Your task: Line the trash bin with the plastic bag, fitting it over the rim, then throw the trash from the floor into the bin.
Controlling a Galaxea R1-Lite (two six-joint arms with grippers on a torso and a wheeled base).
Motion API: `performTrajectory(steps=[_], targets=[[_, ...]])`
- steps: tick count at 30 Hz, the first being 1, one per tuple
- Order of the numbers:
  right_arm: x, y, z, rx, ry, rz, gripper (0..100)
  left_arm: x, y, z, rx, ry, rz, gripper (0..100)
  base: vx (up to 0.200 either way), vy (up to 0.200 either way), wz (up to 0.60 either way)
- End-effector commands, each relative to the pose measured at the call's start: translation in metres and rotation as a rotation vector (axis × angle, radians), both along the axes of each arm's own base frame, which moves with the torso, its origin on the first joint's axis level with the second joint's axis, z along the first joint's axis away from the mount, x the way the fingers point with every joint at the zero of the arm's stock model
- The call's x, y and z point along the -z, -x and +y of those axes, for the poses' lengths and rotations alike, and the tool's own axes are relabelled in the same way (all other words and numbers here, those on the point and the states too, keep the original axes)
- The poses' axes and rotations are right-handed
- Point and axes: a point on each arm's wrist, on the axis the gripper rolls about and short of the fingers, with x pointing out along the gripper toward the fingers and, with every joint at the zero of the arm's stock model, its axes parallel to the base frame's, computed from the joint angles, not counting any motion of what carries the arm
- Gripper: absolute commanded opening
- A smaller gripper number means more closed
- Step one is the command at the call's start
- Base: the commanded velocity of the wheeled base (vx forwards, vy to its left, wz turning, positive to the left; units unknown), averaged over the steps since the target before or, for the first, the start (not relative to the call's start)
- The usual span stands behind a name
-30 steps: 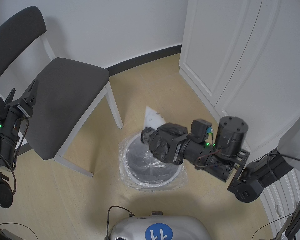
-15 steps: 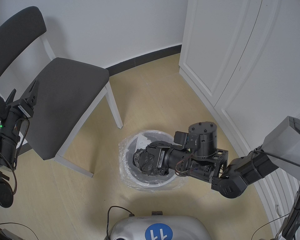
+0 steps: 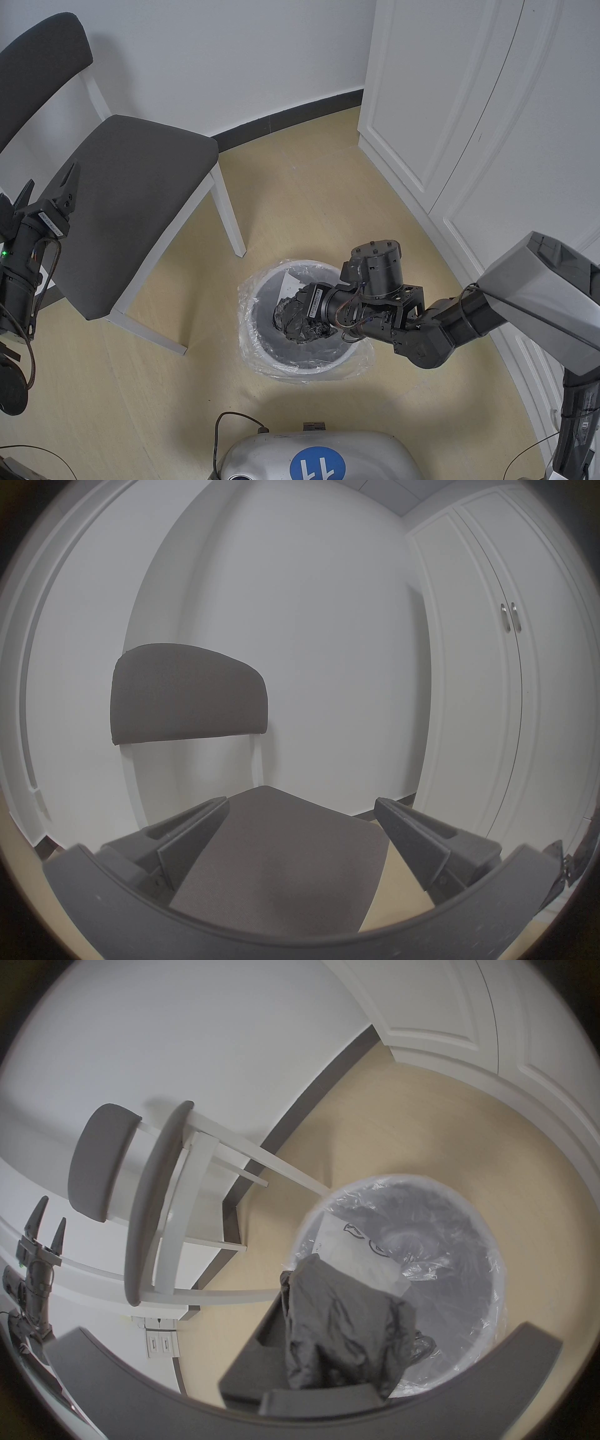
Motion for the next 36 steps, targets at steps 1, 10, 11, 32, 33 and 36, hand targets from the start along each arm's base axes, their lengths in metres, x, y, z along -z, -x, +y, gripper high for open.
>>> performTrajectory(steps=[1,10,11,32,33,36], targets=[[0.024,-0.011,0.0,0.011,0.027,0.037,0,0.001,-0.001,0.0,-0.001,0.0,0.005,100,0.0,0.0,0.0],[0.048,-0.019,0.001,0.009,0.051,0.073,0,0.001,-0.001,0.001,-0.002,0.0,0.002,100,0.0,0.0,0.0],[0.049,-0.019,0.001,0.011,0.056,0.077,0,0.001,-0.001,0.001,-0.004,0.0,0.004,100,0.0,0.0,0.0],[0.067,-0.047,0.011,0.062,-0.007,0.162,0,0.004,-0.004,-0.001,0.001,-0.004,0.021,100,0.0,0.0,0.0],[0.068,-0.047,0.011,0.063,-0.008,0.163,0,0.004,-0.004,-0.001,0.0,-0.003,0.021,100,0.0,0.0,0.0],[0.07,-0.055,0.008,0.08,-0.016,0.158,0,0.005,-0.005,-0.001,0.001,-0.004,0.025,100,0.0,0.0,0.0]])
